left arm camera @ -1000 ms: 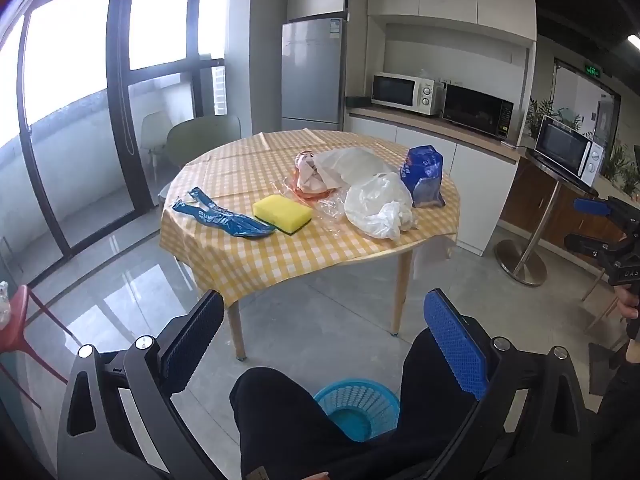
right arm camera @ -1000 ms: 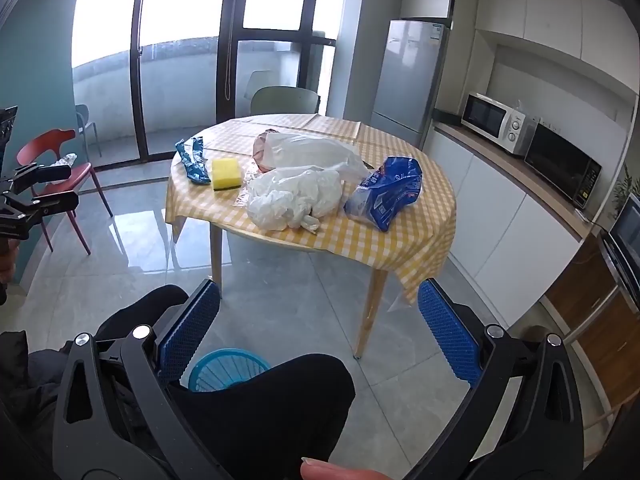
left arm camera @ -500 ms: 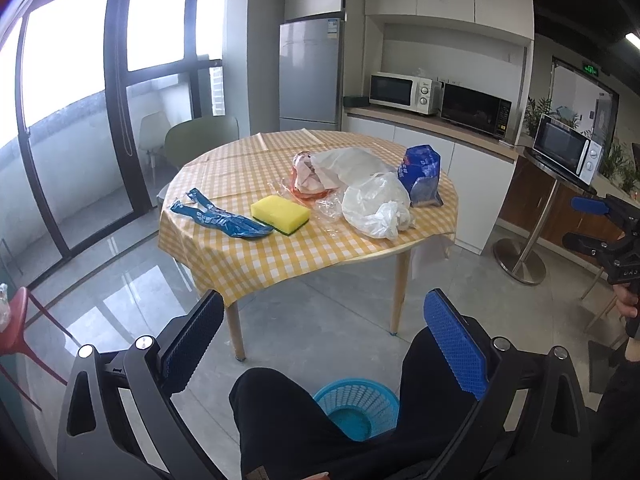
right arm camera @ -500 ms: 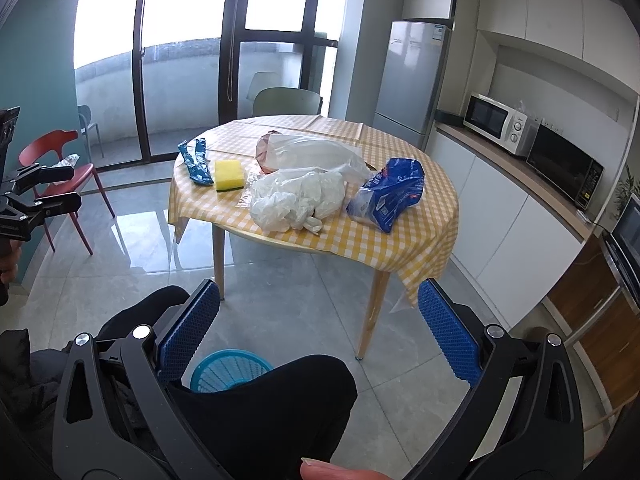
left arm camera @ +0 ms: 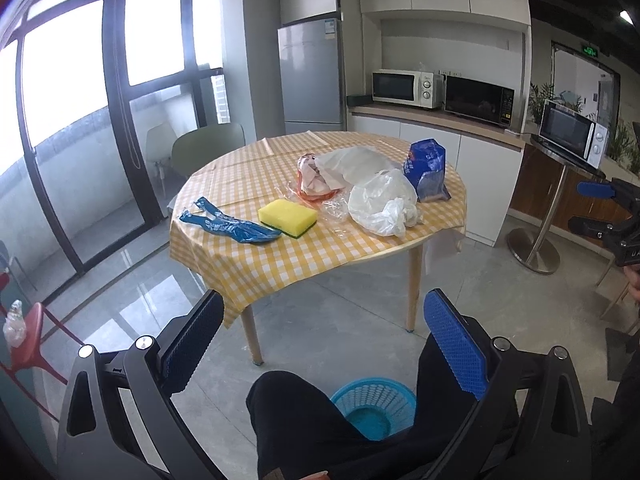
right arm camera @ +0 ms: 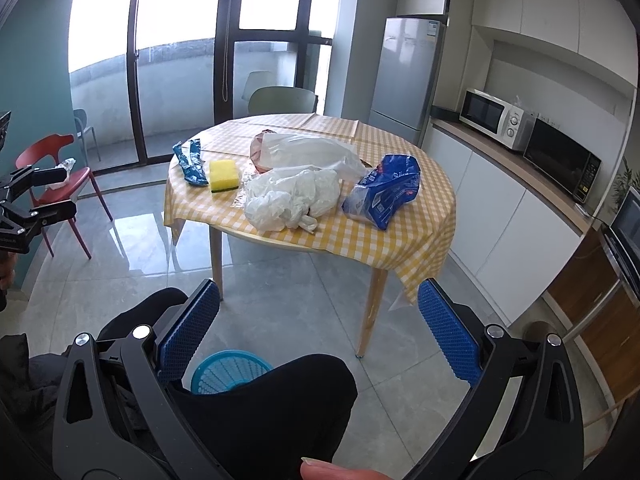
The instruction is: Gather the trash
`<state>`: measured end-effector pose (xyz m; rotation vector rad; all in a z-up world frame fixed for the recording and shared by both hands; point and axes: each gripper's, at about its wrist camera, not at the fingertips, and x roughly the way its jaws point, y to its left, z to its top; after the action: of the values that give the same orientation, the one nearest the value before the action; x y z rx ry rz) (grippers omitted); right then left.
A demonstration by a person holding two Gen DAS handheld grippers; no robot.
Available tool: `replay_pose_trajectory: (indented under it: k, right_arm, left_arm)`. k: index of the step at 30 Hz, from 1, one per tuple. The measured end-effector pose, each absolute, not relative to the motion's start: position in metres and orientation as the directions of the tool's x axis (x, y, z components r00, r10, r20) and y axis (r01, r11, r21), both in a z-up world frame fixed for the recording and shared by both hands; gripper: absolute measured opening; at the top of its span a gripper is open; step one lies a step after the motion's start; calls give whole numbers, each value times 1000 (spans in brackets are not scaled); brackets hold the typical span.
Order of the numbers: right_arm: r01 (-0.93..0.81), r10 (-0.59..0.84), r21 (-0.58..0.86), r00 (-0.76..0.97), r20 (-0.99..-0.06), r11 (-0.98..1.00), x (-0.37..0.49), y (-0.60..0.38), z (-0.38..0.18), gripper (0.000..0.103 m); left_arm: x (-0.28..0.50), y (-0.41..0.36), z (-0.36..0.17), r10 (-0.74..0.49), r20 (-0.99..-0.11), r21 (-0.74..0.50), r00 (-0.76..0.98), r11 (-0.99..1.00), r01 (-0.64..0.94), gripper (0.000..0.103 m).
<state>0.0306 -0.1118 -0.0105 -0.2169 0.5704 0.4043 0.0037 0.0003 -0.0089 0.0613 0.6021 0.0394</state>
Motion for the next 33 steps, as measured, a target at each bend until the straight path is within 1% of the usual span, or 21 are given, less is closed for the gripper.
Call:
replay_pose_trajectory:
  k: [7,18,22,28,33]
  right_arm:
    - [-435,312,-90,760,-571,896,32,-109,-15,95]
    - [-440,315,-91,757,-573,893,33,-108,-17,95]
    - [-441,315,-90,756,-573,893,33,-108,-17,95]
    - [-444,321,-75,745,-585,893,36,-108,-18,95]
    - [-438,329,-53,744,-581,897,47,-107,-17,95]
  left_arm:
    - [3,-4,-8,56,-564,91,824,996,-5,98]
    - [3,-4,-6,58,-565,89,823,996,-10,98]
    - [3,-3,-6,79,-563,103,823,994,-24,98]
    - [6,8,-6,50,-559,61,828,998,-19,98]
    - [24,20,-14,27,-560,45,828,999,-2,98]
